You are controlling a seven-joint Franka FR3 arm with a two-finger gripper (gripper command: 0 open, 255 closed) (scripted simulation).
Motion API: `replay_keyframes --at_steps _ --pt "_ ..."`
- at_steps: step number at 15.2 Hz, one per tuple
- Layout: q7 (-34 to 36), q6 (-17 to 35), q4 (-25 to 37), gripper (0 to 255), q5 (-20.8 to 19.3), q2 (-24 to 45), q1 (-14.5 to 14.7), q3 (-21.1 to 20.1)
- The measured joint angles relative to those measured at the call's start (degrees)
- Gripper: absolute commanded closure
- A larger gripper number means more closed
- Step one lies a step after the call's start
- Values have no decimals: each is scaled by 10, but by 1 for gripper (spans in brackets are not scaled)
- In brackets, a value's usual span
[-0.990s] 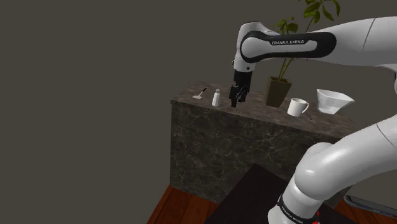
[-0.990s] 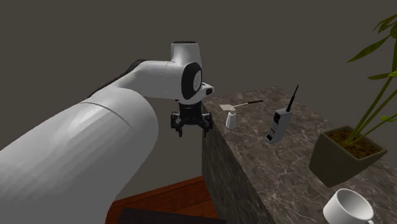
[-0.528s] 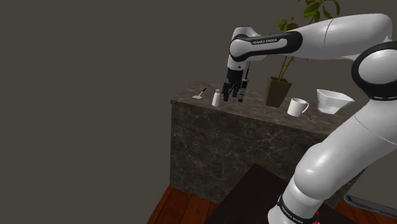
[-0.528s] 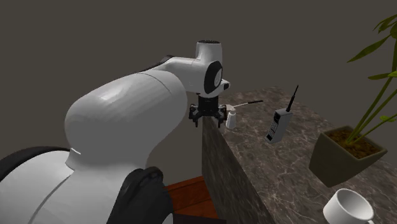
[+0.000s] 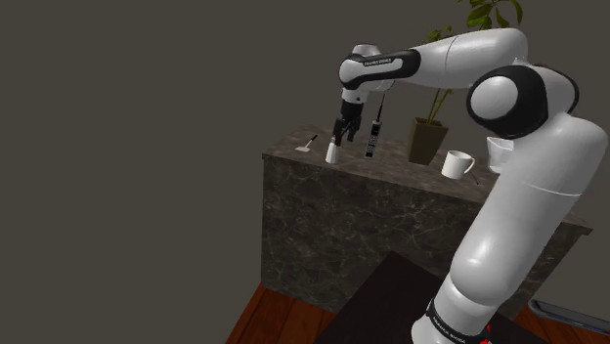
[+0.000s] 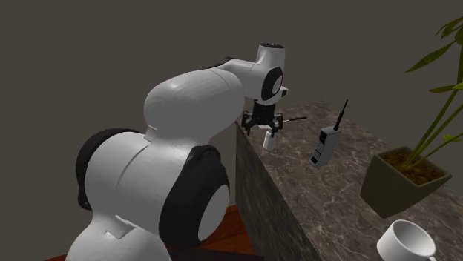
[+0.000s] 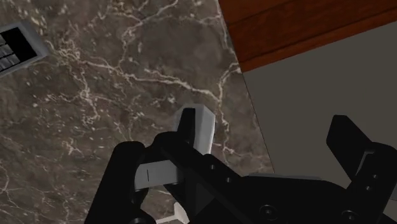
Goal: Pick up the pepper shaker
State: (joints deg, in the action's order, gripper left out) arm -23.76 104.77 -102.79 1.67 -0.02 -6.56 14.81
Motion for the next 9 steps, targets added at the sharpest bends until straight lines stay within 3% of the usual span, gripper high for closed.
replay_keyframes --at_steps 6,9 --pt "-52 -25 165 0 62 136 -31 14" --pt "-61 -12 172 0 72 155 -37 15"
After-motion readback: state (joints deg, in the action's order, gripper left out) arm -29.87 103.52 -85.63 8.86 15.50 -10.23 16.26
